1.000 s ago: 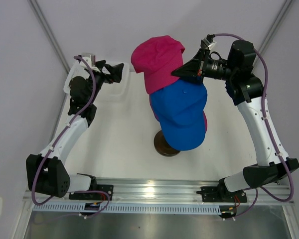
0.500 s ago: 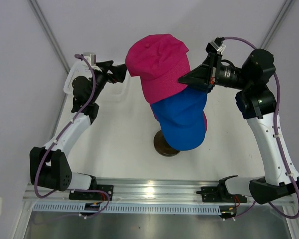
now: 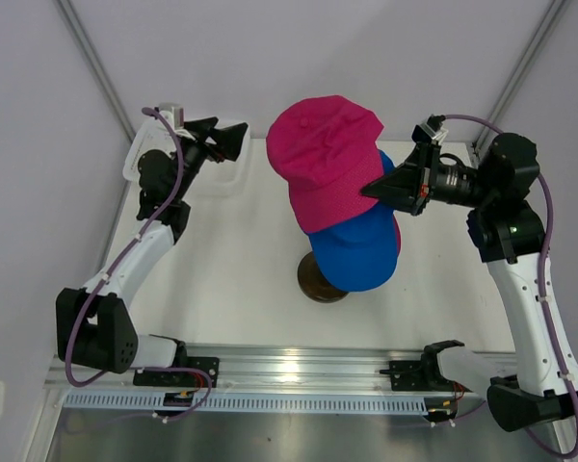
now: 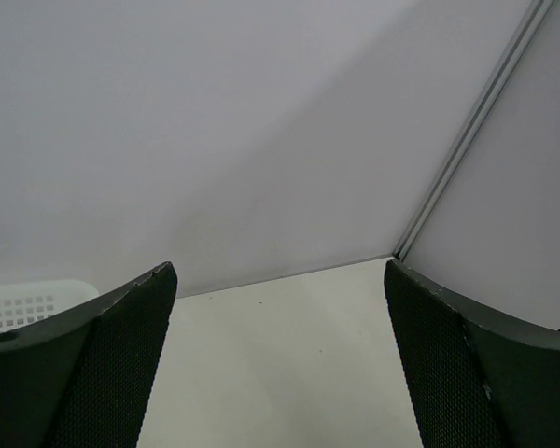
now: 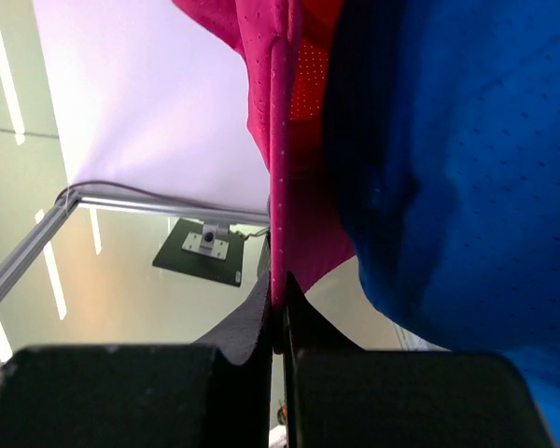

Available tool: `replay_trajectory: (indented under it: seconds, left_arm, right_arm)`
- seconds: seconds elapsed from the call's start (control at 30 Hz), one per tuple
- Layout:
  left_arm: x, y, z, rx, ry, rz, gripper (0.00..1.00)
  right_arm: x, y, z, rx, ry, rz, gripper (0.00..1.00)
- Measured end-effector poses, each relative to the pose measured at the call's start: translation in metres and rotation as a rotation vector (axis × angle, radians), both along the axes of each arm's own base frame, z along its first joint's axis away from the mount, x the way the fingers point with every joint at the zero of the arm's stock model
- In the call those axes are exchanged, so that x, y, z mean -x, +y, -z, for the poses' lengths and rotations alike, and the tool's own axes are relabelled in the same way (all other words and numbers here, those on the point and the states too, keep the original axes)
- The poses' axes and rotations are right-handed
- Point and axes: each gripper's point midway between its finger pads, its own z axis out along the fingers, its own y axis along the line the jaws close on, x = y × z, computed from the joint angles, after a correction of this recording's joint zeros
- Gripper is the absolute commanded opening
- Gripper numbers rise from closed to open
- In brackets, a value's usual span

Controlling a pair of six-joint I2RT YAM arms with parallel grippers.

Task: Stack the hats

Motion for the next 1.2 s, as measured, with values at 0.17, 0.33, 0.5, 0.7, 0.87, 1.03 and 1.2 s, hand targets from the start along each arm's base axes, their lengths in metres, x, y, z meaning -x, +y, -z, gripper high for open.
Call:
replay_trajectory:
  seconds: [0.17,0.33,0.5,0.7,0.87,1.03,1.2]
  left_arm:
    - [0.006,0.002,-0.005,-0.008,-0.017,-0.004,0.94]
    - [0.011,0.002,-0.011,-0.007,-0.030,0.000,0.94]
    - [0.013,0.002,-0.013,-0.009,-0.032,-0.001,0.94]
    - [0.016,0.002,-0.016,-0.009,-0.037,0.002,0.93]
    - [0.019,0.001,-0.016,-0.019,-0.039,0.012,0.93]
    - [0.024,-0.003,-0.018,-0.028,-0.046,0.038,0.93]
    - [0.028,-0.008,-0.016,-0.044,-0.032,0.071,0.93]
  right_arm:
    - [0.007,-0.002,0.013,0.031,0.005,-0.025,0.00]
    - [0.018,-0.016,0.029,0.065,0.007,-0.012,0.00]
    - [0.027,-0.033,0.053,0.062,0.050,0.008,0.00]
    - [0.027,-0.039,0.067,0.051,0.051,0.006,0.00]
    - [0.028,-0.039,0.072,0.058,0.018,0.009,0.07]
    - [0.018,-0.045,0.093,0.083,0.028,0.058,0.53]
    - [-0.003,-0.052,0.110,0.170,0.036,0.142,0.70]
